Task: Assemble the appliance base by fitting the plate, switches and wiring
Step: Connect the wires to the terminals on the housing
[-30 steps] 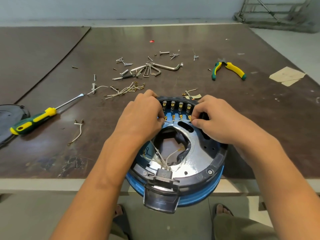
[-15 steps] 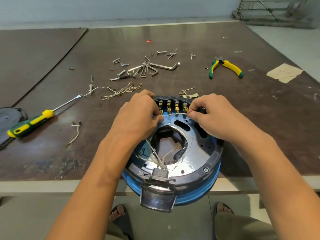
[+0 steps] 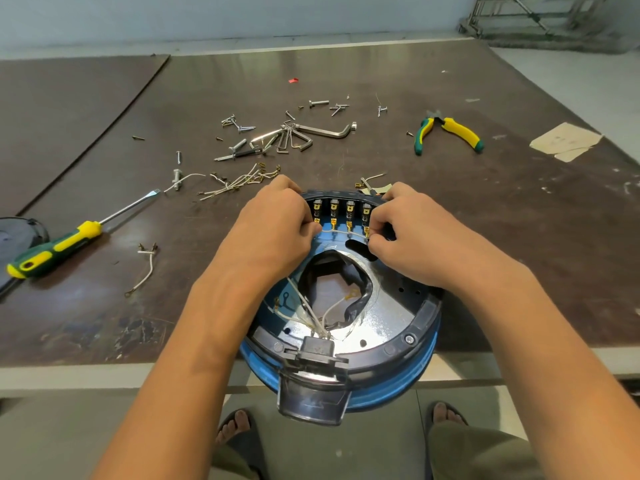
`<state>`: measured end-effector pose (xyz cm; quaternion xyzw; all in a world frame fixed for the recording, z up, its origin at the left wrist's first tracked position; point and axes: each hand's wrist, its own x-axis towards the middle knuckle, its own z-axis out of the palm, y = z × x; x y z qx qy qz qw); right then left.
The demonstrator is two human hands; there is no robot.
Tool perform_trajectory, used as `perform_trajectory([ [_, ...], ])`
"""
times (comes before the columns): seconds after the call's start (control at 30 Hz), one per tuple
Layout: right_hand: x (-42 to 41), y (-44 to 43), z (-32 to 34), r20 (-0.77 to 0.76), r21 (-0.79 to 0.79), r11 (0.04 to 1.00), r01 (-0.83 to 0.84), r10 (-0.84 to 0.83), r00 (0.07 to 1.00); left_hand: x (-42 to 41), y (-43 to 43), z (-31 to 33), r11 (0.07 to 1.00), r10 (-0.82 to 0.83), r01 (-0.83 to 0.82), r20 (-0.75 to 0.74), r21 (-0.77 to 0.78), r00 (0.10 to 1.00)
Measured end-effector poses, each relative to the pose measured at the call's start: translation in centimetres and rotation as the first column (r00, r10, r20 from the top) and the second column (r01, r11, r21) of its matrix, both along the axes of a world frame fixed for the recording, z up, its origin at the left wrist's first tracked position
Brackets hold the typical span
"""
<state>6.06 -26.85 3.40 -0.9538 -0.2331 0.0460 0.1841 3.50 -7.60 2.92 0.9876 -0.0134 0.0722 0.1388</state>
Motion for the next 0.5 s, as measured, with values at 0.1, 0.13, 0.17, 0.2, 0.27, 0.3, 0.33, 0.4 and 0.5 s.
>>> perform_trajectory([
  [0.1,0.04,0.0,-0.01,-0.002,-0.017,1.0,-0.011,0.01,1.0,0.03,-0.11,0.01,1.0,0.012,-0.011,-0.021,0.022,1.0],
  [0.13,0.07,0.0,-0.01,-0.001,-0.025,1.0,-0.012,0.012,1.0,0.02,-0.17,0.01,1.0,0.015,-0.014,-0.022,0.021,1.0],
  [0.17,0.08,0.01,-0.02,0.003,-0.032,0.999,-0.012,0.012,1.0,0.0,-0.23,0.02,1.0,0.015,-0.014,-0.024,0.018,1.0],
  [0.2,0.1,0.04,-0.04,0.01,-0.04,0.999,-0.01,0.011,1.0,0.0,-0.26,0.03,1.0,0.013,-0.012,-0.029,0.014,0.999],
  [0.27,0.09,0.11,-0.13,0.027,-0.048,0.999,-0.01,0.012,1.0,-0.01,-0.27,0.02,1.0,0.007,-0.006,-0.049,0.018,0.999],
  [0.3,0.1,0.14,-0.17,0.034,-0.047,0.999,-0.012,0.014,0.999,0.0,-0.26,0.01,1.0,0.007,-0.006,-0.056,0.021,0.998],
  [0.33,0.12,0.15,-0.21,0.037,-0.045,0.999,-0.015,0.017,0.999,0.02,-0.24,0.0,1.0,0.011,-0.01,-0.06,0.02,0.998],
  [0.4,0.2,0.07,-0.25,0.03,-0.029,0.999,-0.025,0.026,0.999,0.02,-0.25,-0.03,1.0,0.025,-0.025,-0.061,0.01,0.998],
  [0.5,0.34,-0.15,-0.22,0.003,0.027,0.999,-0.035,0.035,0.999,0.09,-0.29,-0.11,0.999,0.051,-0.051,-0.068,0.005,0.996],
])
